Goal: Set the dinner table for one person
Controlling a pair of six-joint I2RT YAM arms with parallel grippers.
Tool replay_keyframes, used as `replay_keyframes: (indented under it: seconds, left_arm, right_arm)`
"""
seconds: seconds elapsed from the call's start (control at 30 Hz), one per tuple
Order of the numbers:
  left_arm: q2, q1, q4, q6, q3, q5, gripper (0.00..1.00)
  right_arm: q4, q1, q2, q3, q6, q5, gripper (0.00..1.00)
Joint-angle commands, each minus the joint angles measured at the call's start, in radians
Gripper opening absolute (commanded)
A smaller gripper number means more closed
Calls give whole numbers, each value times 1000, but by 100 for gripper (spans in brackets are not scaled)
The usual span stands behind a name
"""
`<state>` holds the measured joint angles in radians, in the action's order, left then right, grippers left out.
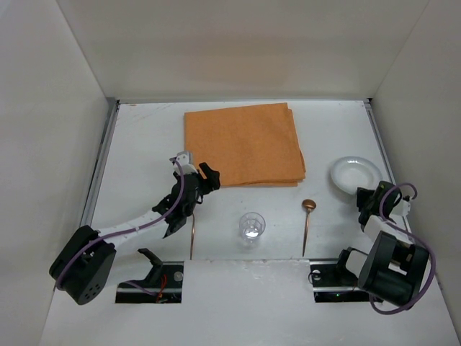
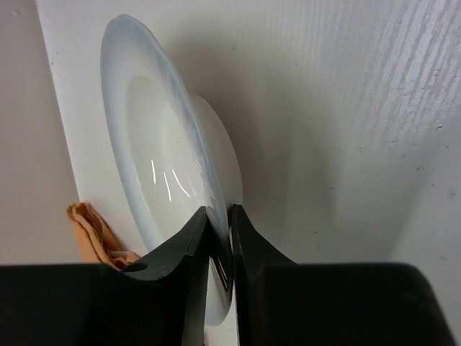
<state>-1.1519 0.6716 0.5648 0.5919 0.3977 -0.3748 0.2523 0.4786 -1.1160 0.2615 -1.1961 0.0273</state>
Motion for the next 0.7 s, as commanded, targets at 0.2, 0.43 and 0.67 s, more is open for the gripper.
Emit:
replay_keyframes:
  seconds: [0.2,0.43,0.67]
  left_arm:
    - [18,-39,58,8,-30,-30,62]
    - [-29,-54,21,3,16,-68,53]
    - [-20,-42,-83,16,73,-142,47]
  right_arm:
    - [29,-129,212,90,107,89,5]
    - [60,-462,153,293,151,74,5]
    - [266,-764,-278,553,145,-49,6]
